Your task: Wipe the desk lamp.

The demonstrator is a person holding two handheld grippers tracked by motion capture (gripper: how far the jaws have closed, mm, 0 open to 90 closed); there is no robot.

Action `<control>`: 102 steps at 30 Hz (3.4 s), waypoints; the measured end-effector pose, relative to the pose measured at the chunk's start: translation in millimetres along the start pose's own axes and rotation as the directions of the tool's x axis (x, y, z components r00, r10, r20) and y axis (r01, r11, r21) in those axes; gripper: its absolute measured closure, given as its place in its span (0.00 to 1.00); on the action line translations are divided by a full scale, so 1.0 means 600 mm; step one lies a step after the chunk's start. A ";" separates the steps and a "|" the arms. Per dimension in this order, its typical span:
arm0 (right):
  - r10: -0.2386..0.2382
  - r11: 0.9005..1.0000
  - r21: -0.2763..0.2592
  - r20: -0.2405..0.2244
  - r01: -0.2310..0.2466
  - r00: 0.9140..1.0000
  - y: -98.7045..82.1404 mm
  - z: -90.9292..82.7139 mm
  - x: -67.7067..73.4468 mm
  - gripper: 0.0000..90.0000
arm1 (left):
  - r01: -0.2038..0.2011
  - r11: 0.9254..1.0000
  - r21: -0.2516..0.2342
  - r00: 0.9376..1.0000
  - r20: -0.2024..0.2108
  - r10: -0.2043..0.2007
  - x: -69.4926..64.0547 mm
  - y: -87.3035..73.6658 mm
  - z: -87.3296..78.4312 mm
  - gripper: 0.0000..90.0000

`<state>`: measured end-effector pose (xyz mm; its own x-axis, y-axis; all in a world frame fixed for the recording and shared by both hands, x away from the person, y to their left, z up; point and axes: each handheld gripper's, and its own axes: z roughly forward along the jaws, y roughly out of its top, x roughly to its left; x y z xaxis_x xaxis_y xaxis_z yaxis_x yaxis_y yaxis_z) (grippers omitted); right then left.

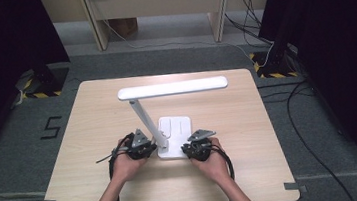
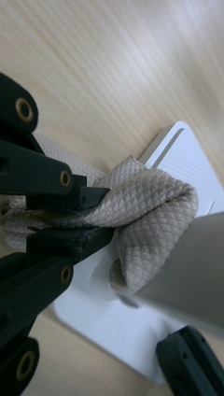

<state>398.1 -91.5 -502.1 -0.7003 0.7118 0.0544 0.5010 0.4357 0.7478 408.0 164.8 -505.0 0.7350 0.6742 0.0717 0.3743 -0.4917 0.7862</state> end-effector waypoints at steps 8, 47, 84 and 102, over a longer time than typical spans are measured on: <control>0.013 1.000 -0.008 -0.004 -0.013 1.000 -0.002 0.000 0.000 0.92 | -0.024 0.999 0.042 0.998 0.052 0.021 -0.024 -0.010 -0.027 0.90; 0.037 0.996 -0.089 0.122 -0.026 0.992 0.010 -0.043 -0.016 0.69 | 0.345 0.938 -0.023 0.888 -0.316 -0.334 0.102 -0.038 -0.092 0.54; 0.101 0.990 -0.114 0.167 -0.082 0.981 -0.025 -0.086 -0.069 0.68 | 0.320 0.947 -0.032 0.910 -0.270 -0.316 0.204 0.093 -0.103 0.34; 0.148 0.980 -0.162 0.200 -0.116 0.968 -0.058 -0.125 -0.085 0.66 | 0.351 0.931 -0.099 0.883 -0.296 -0.364 0.226 0.002 -0.193 0.35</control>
<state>378.3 -184.5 -481.4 -0.5020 0.8643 0.0308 0.4897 0.2547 0.8338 442.6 319.6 -423.2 0.3455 0.9375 -0.0410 0.5506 -0.1671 0.8178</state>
